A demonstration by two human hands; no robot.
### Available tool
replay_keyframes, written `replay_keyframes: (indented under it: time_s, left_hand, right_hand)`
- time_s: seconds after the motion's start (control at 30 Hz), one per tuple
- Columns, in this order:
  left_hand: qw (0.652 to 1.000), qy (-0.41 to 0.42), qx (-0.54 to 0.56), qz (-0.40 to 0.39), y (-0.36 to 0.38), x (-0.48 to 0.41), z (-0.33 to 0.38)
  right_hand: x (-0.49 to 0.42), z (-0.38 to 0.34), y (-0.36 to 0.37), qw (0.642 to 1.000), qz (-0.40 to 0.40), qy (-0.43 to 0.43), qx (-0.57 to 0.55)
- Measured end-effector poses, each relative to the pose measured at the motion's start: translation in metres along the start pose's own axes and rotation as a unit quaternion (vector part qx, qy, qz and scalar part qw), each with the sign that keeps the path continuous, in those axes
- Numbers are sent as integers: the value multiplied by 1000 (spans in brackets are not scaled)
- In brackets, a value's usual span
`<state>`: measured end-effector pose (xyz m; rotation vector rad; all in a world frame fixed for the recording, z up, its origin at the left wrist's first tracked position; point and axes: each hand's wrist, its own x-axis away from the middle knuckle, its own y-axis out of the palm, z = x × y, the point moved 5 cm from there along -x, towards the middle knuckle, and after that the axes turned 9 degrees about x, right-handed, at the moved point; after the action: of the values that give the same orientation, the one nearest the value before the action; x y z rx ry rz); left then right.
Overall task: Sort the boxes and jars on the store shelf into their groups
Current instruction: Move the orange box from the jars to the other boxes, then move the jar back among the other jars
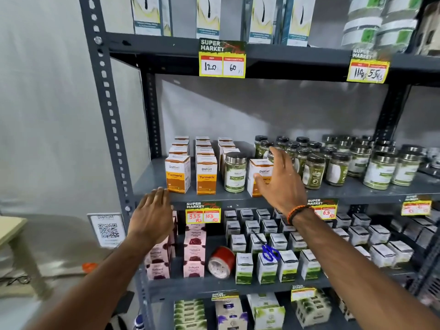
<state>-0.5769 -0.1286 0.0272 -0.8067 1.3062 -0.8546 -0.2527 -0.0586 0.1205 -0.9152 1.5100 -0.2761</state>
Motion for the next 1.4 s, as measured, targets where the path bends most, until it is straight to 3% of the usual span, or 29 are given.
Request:
replay_keyframes:
  time_s: [0.2, 0.33, 0.53, 0.63, 0.9, 1.17, 1.4]
  left_hand:
    - [1000, -8, -4, 9, 5, 4, -8]
    - [1000, -11, -2, 1, 9, 6, -13]
    - [1000, -9, -3, 10, 10, 7, -12]
    - [1000, -14, 0, 8, 9, 8, -10]
    - [1000, -18, 9, -5, 6, 9, -9]
    - [999, -20, 45, -12, -14, 23, 3]
    - [995, 50, 52, 70, -45, 24, 65]
  right_hand:
    - [-27, -27, -3, 997, -10, -81, 6]
    - [-44, -43, 8, 988, -78, -131, 40]
    - [-64, -50, 30, 969, -143, -127, 157]
    - [-70, -51, 41, 968, -154, -118, 159]
    - [-70, -53, 36, 985, -85, -112, 100]
    - [-53, -38, -31, 997, -21, -47, -65]
    - [-19, 30, -85, 990, 24, 41, -131]
